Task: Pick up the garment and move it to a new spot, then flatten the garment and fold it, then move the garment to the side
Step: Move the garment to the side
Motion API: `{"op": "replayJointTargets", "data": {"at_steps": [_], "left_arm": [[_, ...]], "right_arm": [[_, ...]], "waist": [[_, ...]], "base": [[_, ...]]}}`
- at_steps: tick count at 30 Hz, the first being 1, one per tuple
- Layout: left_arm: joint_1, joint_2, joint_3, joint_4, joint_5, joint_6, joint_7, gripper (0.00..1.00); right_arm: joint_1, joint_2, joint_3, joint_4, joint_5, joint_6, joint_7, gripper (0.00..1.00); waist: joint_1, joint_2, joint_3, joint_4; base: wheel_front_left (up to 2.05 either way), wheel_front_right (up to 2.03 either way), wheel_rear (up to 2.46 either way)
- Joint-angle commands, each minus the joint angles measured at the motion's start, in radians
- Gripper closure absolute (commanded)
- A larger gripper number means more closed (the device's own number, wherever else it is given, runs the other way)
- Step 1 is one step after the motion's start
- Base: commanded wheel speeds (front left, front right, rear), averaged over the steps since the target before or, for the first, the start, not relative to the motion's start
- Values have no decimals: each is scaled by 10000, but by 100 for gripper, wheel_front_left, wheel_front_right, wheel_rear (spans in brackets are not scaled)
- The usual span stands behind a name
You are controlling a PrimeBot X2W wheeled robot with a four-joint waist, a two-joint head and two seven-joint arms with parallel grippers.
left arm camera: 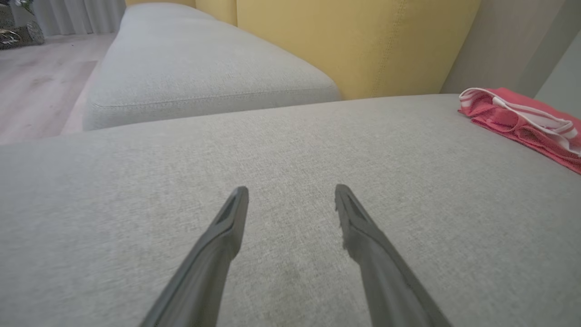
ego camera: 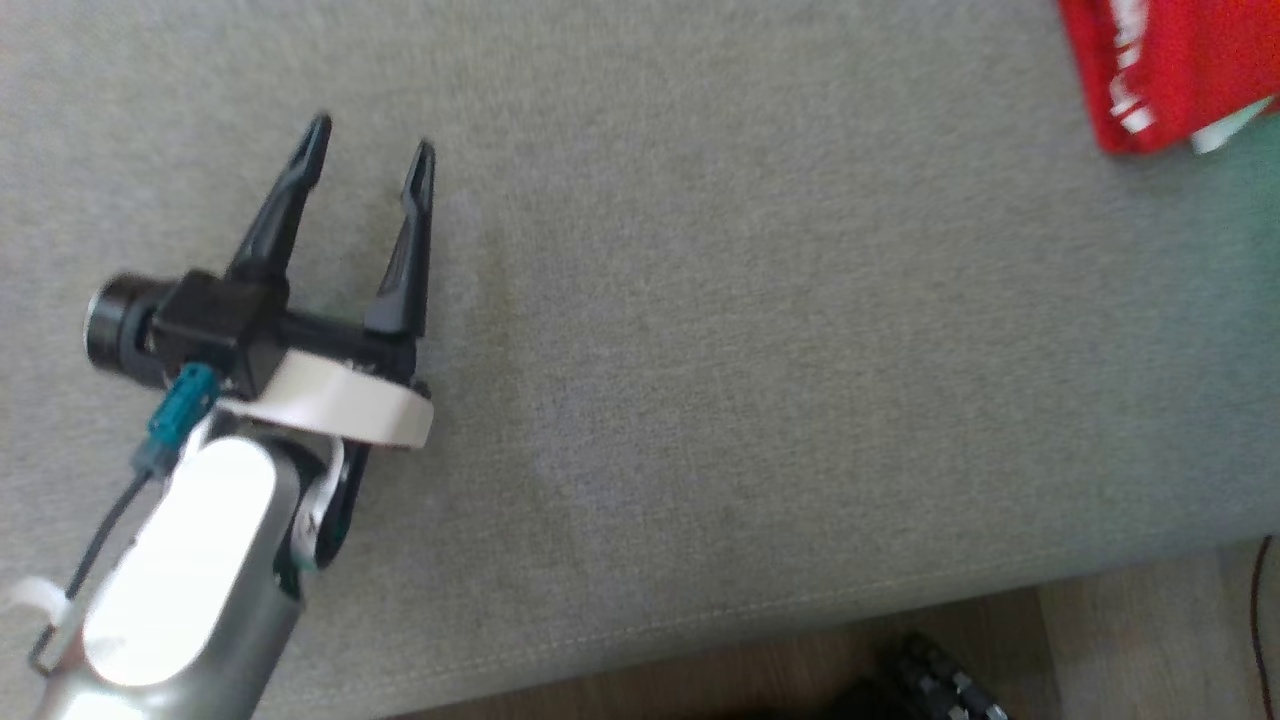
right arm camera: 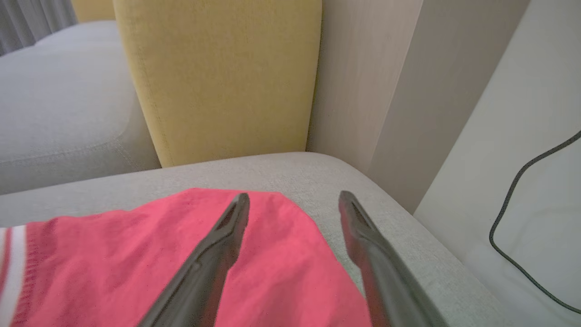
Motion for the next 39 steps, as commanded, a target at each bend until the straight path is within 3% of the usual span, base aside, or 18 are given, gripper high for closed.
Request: {"op": "replayJointTargets", "data": {"at_steps": [1,12,19,26,39], "left_arm": [[76,165,418,-249,-62,103,-87,0],[1473,161,916,-157,-607,546,-267,0],[2010,161,1027,-97,-740,650,-316,0],[2610,234,1045,19,-823,696,-341,0],[3537,341,837,34,-907,834,-244,0]], "right_arm": [[476,46,112,-567,-45,-9,-133,0],[4497,2010,1161,-5424,428,-9,151,0],[6229,2594,2205,-7842,464,-9,1079,0],[7250,2811,2919,-8472,461,-9,1573,0],[8996,2973,2951,-8837,310,-9,1990,0]], "waist": [[-1,0,-805,12],[-1,0,-2632,476],[-1,0,-3326,1027],[-1,0,-4157,1268],[-1,0,-5509,1198]], "base": [[0,0,0],[0,0,0],[0,0,0],[0,0,0],[0,0,0]]}}
